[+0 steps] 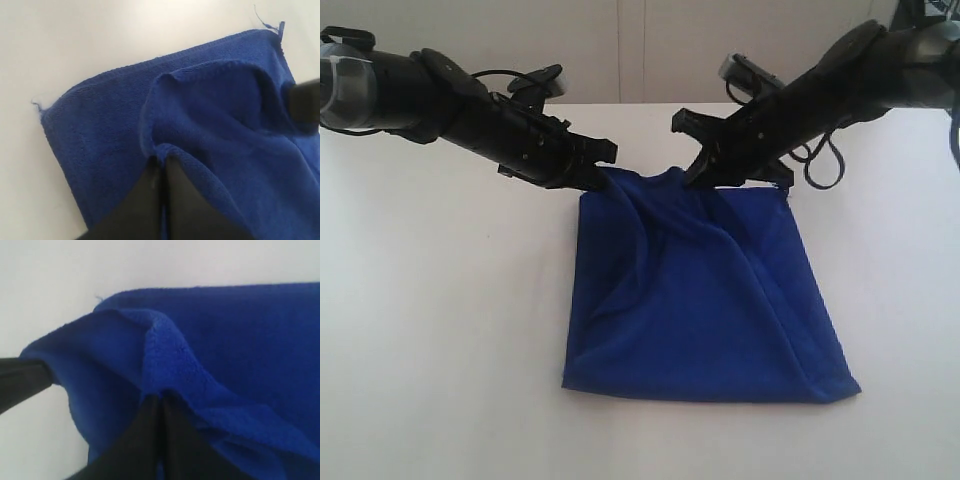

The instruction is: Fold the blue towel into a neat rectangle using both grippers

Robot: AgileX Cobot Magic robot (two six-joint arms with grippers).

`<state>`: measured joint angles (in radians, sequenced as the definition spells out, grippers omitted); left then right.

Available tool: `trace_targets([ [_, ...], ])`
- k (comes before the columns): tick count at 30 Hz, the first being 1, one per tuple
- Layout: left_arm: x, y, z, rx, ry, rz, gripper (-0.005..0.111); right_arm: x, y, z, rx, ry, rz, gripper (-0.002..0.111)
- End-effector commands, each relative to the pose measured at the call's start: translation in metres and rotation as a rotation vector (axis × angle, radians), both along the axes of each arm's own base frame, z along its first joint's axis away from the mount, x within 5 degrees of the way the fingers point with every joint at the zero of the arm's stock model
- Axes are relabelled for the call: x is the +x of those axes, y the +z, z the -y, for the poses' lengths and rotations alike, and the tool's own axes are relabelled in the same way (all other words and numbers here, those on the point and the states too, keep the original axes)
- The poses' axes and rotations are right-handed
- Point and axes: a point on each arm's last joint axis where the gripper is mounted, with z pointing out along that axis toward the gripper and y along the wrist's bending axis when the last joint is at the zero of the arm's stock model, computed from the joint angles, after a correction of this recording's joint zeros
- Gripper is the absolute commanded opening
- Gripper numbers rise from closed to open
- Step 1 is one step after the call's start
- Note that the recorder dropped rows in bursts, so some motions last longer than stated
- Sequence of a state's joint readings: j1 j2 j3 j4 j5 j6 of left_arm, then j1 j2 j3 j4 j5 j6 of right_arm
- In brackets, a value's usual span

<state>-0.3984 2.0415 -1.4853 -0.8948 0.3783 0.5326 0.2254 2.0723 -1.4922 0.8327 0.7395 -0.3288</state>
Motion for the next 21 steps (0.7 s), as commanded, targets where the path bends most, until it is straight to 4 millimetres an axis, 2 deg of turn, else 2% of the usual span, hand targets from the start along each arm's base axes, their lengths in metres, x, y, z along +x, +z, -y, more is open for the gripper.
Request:
trace_targets([
  [1,-0.004,0.005,0.006,-0.017,-0.018,-0.007,0.0,-0.011,-0.016,-0.015,-0.019,0.02,-0.029,0.0],
  [13,-0.004,0.005,0.006,-0.017,-0.018,-0.007,0.0,-0.009,-0.056,-0.015,-0.067,-0.034,-0.058,0.0],
  [17,-0.004,0.005,0.006,-0.017,-0.018,-0.007,0.0,-0.008,-0.053,-0.014,-0.068,-0.044,-0.042,0.0],
  [19,-0.004,0.005,0.006,-0.017,-0.018,-0.007,0.0,-0.008,-0.045,-0.014,-0.065,-0.05,-0.02,0.0],
  [21,-0.004,0.005,0.006,-0.017,-0.018,-0.007,0.0,-0.008,-0.03,-0.014,-0.055,-0.05,0.015,0.005],
])
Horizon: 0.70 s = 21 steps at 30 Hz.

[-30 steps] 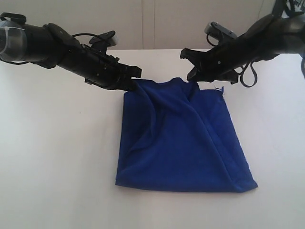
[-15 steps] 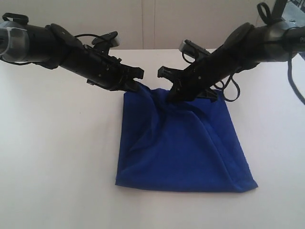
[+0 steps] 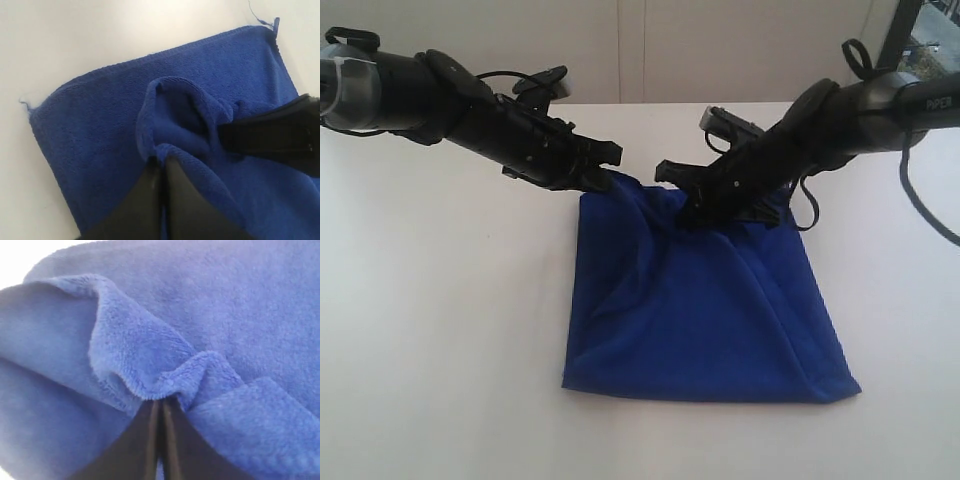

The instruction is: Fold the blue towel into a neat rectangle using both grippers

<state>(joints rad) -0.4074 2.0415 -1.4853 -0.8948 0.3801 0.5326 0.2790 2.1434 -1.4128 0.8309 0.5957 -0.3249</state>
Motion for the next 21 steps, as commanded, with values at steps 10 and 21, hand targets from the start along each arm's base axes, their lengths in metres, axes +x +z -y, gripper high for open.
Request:
trace_targets([
  [10,-0.003,0.005,0.003,-0.018,-0.013,-0.011,0.0,-0.01,0.077,0.015,-0.048,0.088,0.202,0.016],
  [21,-0.004,0.005,0.004,-0.026,-0.023,-0.026,0.0,0.011,0.061,0.023,-0.243,0.596,0.328,0.017],
])
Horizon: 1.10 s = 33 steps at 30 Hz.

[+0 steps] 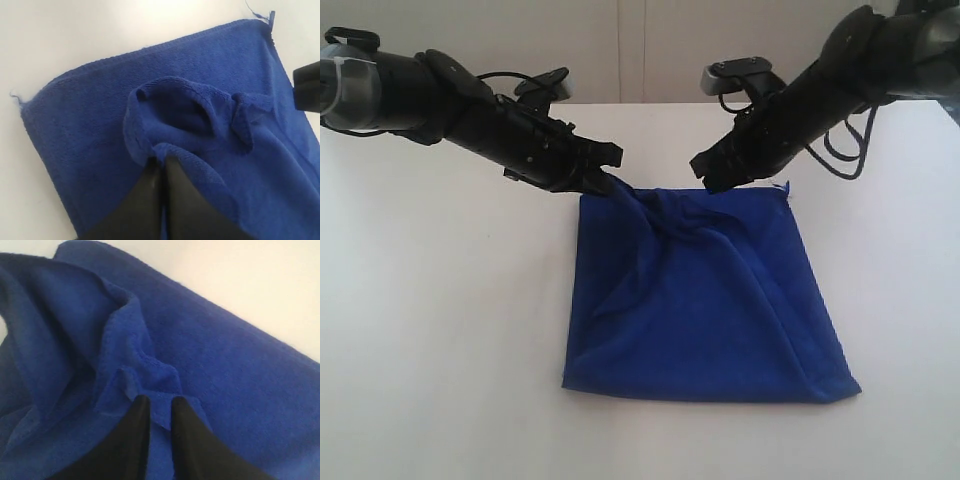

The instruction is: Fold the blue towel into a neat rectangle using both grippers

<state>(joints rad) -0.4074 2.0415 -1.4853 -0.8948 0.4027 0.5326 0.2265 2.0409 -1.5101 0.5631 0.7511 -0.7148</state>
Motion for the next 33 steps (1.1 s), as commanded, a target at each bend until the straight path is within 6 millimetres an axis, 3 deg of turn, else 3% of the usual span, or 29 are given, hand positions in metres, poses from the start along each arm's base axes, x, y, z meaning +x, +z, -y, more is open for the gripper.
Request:
trace_targets([
  [1,-0.002,0.005,0.003,-0.023,-0.006,-0.01,0.0,0.008,0.001,-0.006,0.026,0.134,-0.002,0.019],
  [5,-0.002,0.005,0.003,-0.023,-0.006,-0.01,0.0,0.01,-0.009,-0.007,0.019,0.171,-0.008,0.03],
  [17,-0.002,0.005,0.003,-0.023,-0.006,-0.01,0.0,0.016,-0.031,-0.01,0.041,0.171,-0.022,0.029],
  [26,-0.002,0.005,0.003,-0.023,-0.006,-0.01,0.0,0.018,-0.029,-0.009,0.031,0.159,0.005,0.0],
  [33,-0.003,0.002,-0.004,0.03,-0.057,-0.015,0.0,0.017,-0.007,-0.001,0.035,0.121,0.035,0.0],
])
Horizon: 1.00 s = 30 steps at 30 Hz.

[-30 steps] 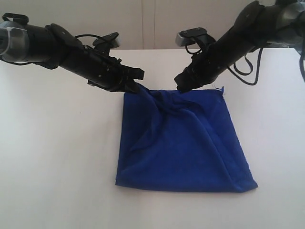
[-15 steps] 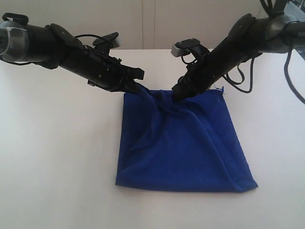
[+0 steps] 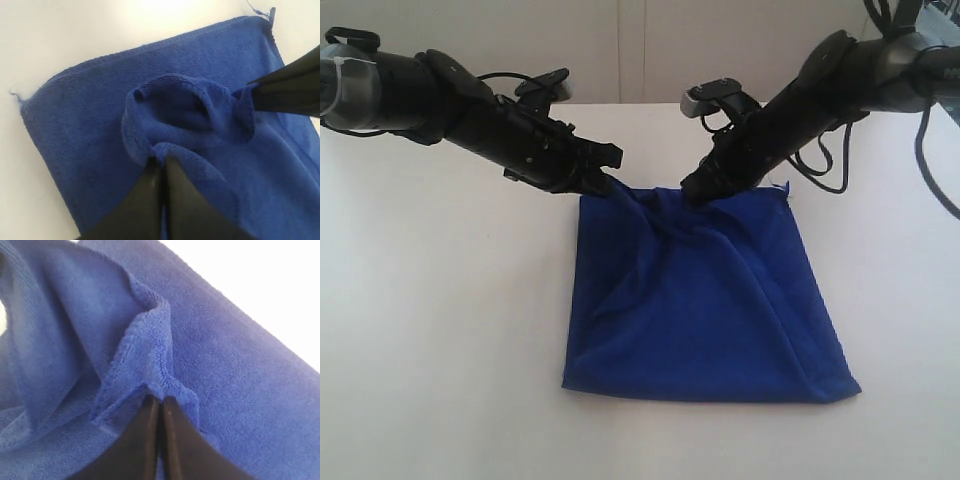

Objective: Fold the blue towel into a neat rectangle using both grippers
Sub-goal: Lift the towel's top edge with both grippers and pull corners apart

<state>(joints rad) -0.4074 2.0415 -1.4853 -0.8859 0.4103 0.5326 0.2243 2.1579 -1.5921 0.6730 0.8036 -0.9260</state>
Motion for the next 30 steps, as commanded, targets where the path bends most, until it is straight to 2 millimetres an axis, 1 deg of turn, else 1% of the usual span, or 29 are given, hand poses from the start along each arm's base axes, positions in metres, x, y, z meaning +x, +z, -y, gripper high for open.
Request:
trace_targets([
  [1,-0.003,0.001,-0.008,0.037,-0.065,-0.024,0.0,0.001,0.025,0.013,0.01,-0.055,0.029,0.0],
  [4,-0.006,-0.002,-0.02,0.099,-0.157,-0.048,0.0,-0.001,0.041,0.028,-0.014,-0.109,0.033,0.0],
  [6,-0.009,0.0,-0.029,0.131,-0.23,-0.057,0.0,-0.003,0.051,0.037,-0.035,-0.125,0.033,0.0],
  [8,-0.011,0.009,-0.037,0.142,-0.302,-0.047,0.0,-0.007,0.06,0.046,-0.051,-0.133,0.031,0.0],
  [10,-0.012,0.022,-0.043,0.138,-0.339,-0.018,0.0,-0.012,0.07,0.05,-0.051,-0.129,0.031,0.0],
  [12,-0.013,0.037,-0.043,0.141,-0.364,0.027,0.0,-0.016,0.079,0.051,-0.052,-0.116,0.034,0.0],
  [13,-0.014,0.047,-0.043,0.144,-0.38,0.057,0.0,-0.019,0.083,0.051,-0.05,-0.114,0.036,0.0],
  [16,-0.021,0.069,-0.043,0.129,-0.421,0.081,0.0,-0.026,0.093,0.051,-0.034,-0.142,0.03,0.0],
  [19,-0.029,0.085,-0.045,0.133,-0.45,0.087,0.0,-0.036,0.1,0.054,-0.043,-0.172,0.021,0.0],
  [23,-0.041,0.101,-0.046,0.117,-0.45,0.068,0.0,-0.05,0.114,0.056,-0.036,-0.184,0.043,0.0],
  [30,-0.07,0.13,-0.047,0.099,-0.528,0.028,0.0,-0.085,0.139,0.061,-0.02,-0.203,0.063,0.0],
])
